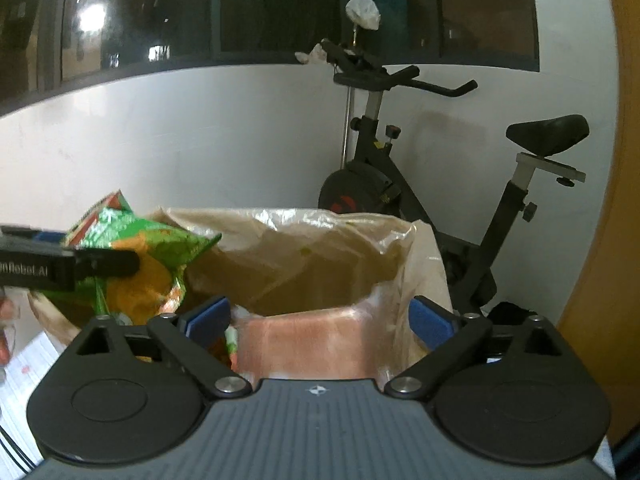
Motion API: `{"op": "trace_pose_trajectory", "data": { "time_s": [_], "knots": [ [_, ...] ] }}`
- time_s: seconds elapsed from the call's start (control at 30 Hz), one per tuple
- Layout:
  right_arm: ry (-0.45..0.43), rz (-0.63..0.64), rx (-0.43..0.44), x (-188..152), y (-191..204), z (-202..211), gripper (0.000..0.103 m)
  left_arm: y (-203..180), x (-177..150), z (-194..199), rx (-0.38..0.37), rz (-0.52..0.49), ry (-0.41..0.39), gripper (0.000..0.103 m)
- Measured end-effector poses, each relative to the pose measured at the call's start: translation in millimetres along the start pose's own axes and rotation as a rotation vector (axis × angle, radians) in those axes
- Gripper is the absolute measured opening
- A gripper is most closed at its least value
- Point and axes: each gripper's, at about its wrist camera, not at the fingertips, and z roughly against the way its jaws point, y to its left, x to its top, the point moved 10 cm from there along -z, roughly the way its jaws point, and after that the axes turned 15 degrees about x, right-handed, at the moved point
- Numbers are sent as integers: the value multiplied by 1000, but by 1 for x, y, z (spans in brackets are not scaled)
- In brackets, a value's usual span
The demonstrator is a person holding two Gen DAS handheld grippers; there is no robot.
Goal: Organize snacks
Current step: 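Open both tools to drop the snacks into the box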
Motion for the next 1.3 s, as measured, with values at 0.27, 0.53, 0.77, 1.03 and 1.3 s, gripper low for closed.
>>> {"op": "trace_pose_trajectory", "data": {
  "time_s": [0.27,0.53,0.77,1.03,1.3],
  "knots": [
    [-13,16,4,1,5,9,101,5,5,17,-10,-13,-42,91],
    [-45,-4,15,3,12,25,101,30,11,35,11,19,-72,91],
    [-56,2,30,-5,24,39,101,49,4,53,11,26,-79,91],
    [-68,-2,35,-22,33,60,101,73,-22,76,14,12,-81,91],
    [-84,-8,43,-44,43,78,101,95,-57,88,38,21,-59,91]
  ]
}}
